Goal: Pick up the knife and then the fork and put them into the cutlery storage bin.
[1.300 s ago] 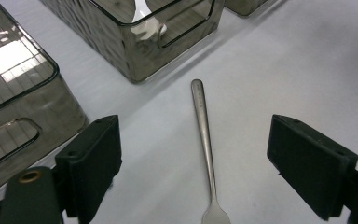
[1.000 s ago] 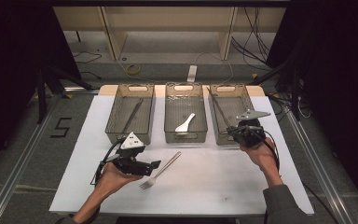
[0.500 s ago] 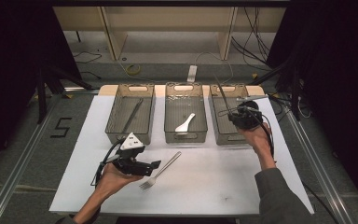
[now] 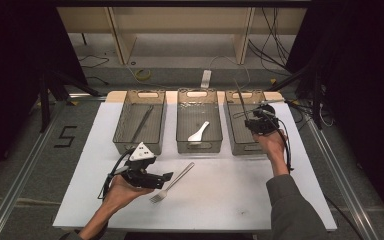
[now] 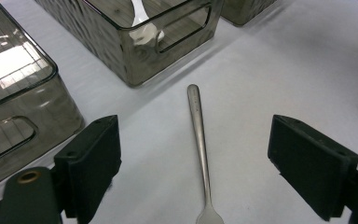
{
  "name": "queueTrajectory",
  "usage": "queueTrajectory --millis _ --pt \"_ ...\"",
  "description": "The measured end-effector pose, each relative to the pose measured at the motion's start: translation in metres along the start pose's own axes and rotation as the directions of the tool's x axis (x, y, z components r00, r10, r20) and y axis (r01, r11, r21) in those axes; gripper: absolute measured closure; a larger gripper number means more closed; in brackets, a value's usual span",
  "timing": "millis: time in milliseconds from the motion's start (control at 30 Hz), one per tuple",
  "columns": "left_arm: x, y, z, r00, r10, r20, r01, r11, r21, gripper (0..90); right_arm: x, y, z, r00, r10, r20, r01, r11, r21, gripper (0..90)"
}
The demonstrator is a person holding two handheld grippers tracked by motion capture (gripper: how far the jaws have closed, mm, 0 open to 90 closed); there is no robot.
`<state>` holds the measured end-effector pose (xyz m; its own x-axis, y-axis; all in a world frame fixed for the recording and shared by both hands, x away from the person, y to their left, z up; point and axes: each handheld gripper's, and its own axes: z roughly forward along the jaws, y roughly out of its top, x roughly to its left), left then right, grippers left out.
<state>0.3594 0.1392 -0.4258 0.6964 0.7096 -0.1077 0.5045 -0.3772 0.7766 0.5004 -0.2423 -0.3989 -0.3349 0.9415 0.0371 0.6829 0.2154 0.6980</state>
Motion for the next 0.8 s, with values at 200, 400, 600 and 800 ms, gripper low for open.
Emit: queueTrajectory --millis 200,400,600,800 --pt "-0.001 0.0 0.0 1.0 0.001 -0.001 -0.001 1.0 -0.002 16.6 0.0 0.0 0.009 0.9997 0.021 0.012 -0.021 1.0 0.016 84.1" --pt "-0.001 0.0 0.001 1.0 0.004 0.001 -0.004 1.0 0.004 16.6 0.002 -0.001 0.014 0.9989 0.044 0.017 -0.044 0.999 0.024 83.8" --pt "0.0 0.0 0.001 1.0 0.002 -0.001 -0.002 1.0 0.004 16.6 0.001 -0.003 0.017 0.9953 0.095 -0.022 -0.094 0.995 0.033 71.6" --pt "-0.001 0.0 0.002 1.0 0.008 0.0 -0.008 0.9998 0.018 16.6 0.005 -0.002 0.007 0.9956 0.071 -0.06 -0.07 0.997 0.02 60.1"
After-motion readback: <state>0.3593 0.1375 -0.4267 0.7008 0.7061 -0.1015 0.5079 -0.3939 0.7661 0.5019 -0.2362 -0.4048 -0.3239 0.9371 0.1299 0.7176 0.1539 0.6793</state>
